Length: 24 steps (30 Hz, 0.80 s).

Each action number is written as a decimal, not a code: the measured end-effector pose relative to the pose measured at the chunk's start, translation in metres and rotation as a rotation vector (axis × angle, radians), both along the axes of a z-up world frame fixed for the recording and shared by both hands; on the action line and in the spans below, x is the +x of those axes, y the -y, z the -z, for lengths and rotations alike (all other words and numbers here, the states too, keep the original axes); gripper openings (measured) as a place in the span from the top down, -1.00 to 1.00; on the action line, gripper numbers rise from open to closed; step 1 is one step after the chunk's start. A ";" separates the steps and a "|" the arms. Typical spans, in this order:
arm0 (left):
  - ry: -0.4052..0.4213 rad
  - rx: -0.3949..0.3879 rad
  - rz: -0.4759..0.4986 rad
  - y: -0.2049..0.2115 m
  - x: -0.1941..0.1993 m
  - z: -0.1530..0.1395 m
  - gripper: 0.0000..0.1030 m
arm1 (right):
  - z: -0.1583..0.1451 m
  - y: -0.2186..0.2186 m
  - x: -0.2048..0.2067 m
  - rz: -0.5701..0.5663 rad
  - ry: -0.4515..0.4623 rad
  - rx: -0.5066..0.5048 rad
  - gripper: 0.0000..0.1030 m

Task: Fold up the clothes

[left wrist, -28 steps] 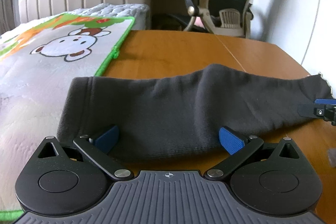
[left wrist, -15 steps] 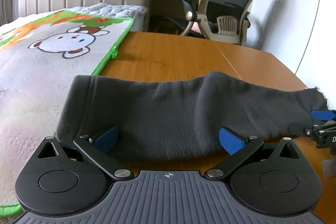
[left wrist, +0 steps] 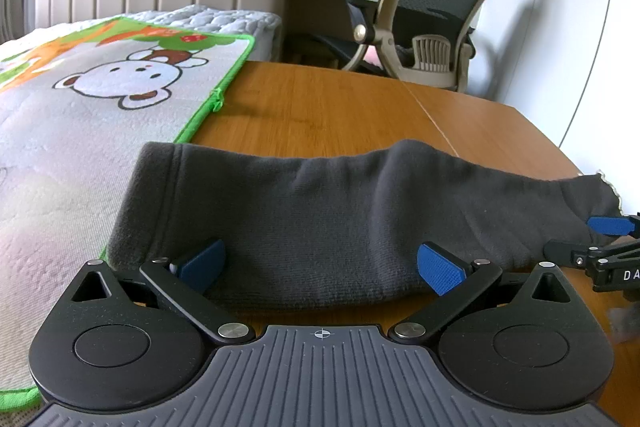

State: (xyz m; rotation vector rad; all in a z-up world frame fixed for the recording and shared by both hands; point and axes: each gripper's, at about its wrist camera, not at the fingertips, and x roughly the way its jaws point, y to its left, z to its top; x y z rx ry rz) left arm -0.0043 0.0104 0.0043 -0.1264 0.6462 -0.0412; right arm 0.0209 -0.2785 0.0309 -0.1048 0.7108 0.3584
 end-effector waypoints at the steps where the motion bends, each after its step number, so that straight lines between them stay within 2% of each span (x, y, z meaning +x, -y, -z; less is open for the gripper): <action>1: 0.000 0.000 0.000 0.000 0.000 0.000 -1.00 | 0.000 0.000 0.000 0.000 0.000 -0.001 -1.00; 13: 0.001 -0.006 0.000 -0.001 0.001 0.000 -1.00 | -0.003 -0.001 -0.001 -0.066 -0.012 -0.061 -1.00; 15: 0.002 -0.007 0.001 -0.002 0.000 0.001 -1.00 | -0.011 0.002 -0.005 -0.078 0.011 -0.023 -1.00; 19: 0.001 -0.005 0.001 -0.002 0.001 0.001 -1.00 | -0.034 0.001 -0.005 -0.072 0.120 0.032 -1.00; 21: 0.001 -0.005 0.001 -0.002 0.001 0.001 -1.00 | -0.037 -0.001 0.012 -0.047 0.115 0.046 -1.00; 24: 0.001 -0.007 0.001 -0.001 0.001 0.001 -1.00 | -0.028 -0.002 0.042 -0.008 0.049 0.082 -1.00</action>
